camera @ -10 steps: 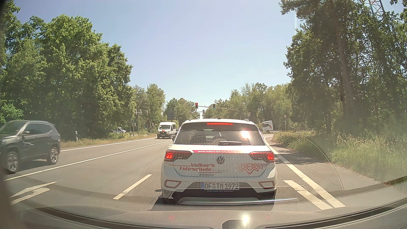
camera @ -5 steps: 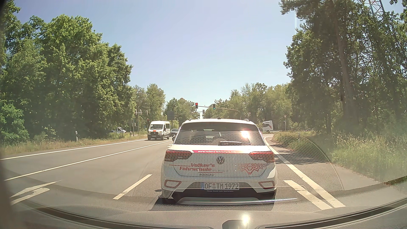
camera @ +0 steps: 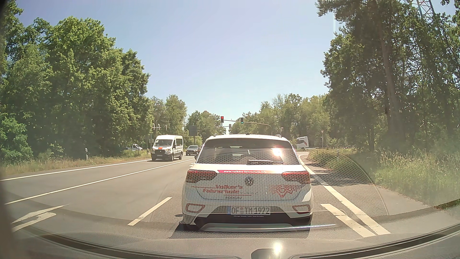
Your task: Follow the waypoints while adhering to traffic rules and regulations
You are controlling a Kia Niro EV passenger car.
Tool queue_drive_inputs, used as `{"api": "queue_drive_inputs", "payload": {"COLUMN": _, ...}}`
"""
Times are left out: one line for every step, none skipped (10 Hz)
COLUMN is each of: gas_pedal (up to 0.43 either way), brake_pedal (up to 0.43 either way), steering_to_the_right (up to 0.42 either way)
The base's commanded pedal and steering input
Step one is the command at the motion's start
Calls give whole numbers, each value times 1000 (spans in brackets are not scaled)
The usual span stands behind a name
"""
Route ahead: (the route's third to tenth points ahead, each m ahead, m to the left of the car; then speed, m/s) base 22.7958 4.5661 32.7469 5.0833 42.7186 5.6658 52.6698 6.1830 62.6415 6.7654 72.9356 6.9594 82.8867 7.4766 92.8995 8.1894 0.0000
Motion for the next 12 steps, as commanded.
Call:
{"api": "queue_drive_inputs", "payload": {"gas_pedal": 0, "brake_pedal": 311, "steering_to_the_right": -4}}
{"api": "queue_drive_inputs", "payload": {"gas_pedal": 0, "brake_pedal": 335, "steering_to_the_right": -4}}
{"api": "queue_drive_inputs", "payload": {"gas_pedal": 0, "brake_pedal": 341, "steering_to_the_right": -4}}
{"api": "queue_drive_inputs", "payload": {"gas_pedal": 0, "brake_pedal": 341, "steering_to_the_right": -4}}
{"api": "queue_drive_inputs", "payload": {"gas_pedal": 0, "brake_pedal": 341, "steering_to_the_right": -3}}
{"api": "queue_drive_inputs", "payload": {"gas_pedal": 0, "brake_pedal": 335, "steering_to_the_right": -4}}
{"api": "queue_drive_inputs", "payload": {"gas_pedal": 0, "brake_pedal": 329, "steering_to_the_right": -4}}
{"api": "queue_drive_inputs", "payload": {"gas_pedal": 0, "brake_pedal": 329, "steering_to_the_right": -4}}
{"api": "queue_drive_inputs", "payload": {"gas_pedal": 0, "brake_pedal": 317, "steering_to_the_right": -3}}
{"api": "queue_drive_inputs", "payload": {"gas_pedal": 0, "brake_pedal": 299, "steering_to_the_right": -3}}
{"api": "queue_drive_inputs", "payload": {"gas_pedal": 0, "brake_pedal": 268, "steering_to_the_right": -4}}
{"api": "queue_drive_inputs", "payload": {"gas_pedal": 0, "brake_pedal": 244, "steering_to_the_right": -4}}
